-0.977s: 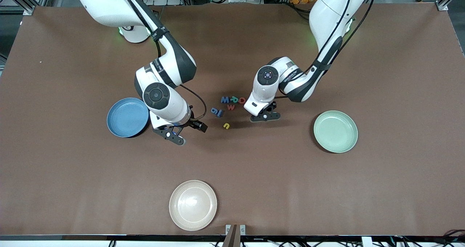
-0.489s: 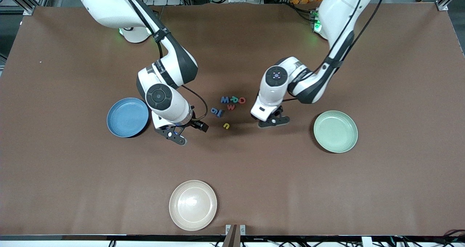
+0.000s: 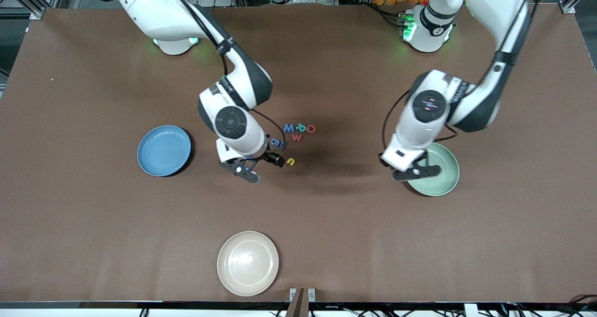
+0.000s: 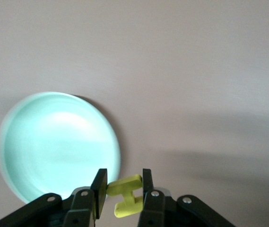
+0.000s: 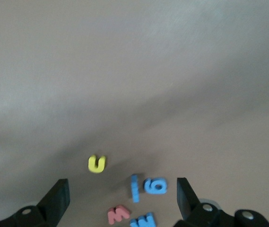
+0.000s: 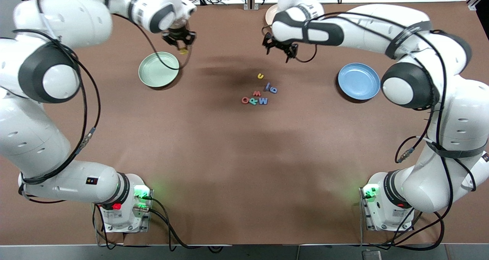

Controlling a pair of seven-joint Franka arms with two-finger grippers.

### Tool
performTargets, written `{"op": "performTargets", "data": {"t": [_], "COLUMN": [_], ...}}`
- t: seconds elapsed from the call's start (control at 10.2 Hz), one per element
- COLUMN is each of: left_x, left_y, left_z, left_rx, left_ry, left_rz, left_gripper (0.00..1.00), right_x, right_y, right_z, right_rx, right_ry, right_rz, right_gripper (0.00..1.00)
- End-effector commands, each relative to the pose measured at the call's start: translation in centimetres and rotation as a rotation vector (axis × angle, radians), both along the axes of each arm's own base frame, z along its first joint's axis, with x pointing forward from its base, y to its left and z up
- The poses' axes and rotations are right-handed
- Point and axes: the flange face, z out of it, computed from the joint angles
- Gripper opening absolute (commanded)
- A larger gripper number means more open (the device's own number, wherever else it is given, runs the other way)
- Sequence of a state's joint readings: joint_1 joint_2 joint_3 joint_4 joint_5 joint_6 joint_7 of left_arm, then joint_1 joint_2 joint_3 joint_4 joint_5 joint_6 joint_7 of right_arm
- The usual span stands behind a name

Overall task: Sort upper and lower case letters into plates
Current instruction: 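Carry the H onto the green plate while the right gripper grasps the u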

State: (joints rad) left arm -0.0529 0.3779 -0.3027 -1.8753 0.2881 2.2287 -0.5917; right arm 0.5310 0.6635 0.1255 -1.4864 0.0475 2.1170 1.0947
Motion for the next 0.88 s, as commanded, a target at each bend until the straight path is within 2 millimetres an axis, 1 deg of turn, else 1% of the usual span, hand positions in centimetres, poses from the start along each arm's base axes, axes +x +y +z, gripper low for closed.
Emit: {"op": "performTargets", "data": {"t": [0.0,0.1,0.2,0.39,0.49,0.59,0.68,0.78], "left_x": [0.5,0.7,0.9,1.6,1.7,1.7,2.1,2.3], "left_y": [5.9,7.4,9.1,13.6,14.1,14.3,14.6,14.7], "left_z": [-1.1,-1.7,-3.0,-5.1,-5.2,-5.2,-4.8,-4.3], "left_rx": [-0.001,-0.001,-0.002,-0.006,-0.007,-0.005,0.000,-0.001], "left_ry": [0.065,0.077,0.098,0.130,0.133,0.134,0.121,0.112], "left_rz": [-0.008,0.012,0.036,0.089,0.091,0.093,0.098,0.104], "left_gripper": [0.00,0.00,0.00,0.00,0.00,0.07,0.26,0.61], "right_x": [-0.3,-0.4,-0.3,0.6,0.7,0.5,0.0,-0.1], "right_y": [2.9,3.2,4.3,5.0,5.8,5.9,6.1,6.1], "right_z": [-3.4,-4.8,-5.3,-6.7,-7.1,-7.6,-8.2,-8.3], "right_rx": [0.018,0.019,0.027,0.035,0.041,0.030,0.020,0.021], "right_ry": [-0.051,-0.053,-0.064,-0.070,-0.076,-0.075,-0.070,-0.056], "right_rz": [0.010,0.017,0.028,0.028,0.033,0.042,0.054,0.043], "right_gripper": [1.00,1.00,1.00,1.00,1.00,1.00,1.00,1.00]}}
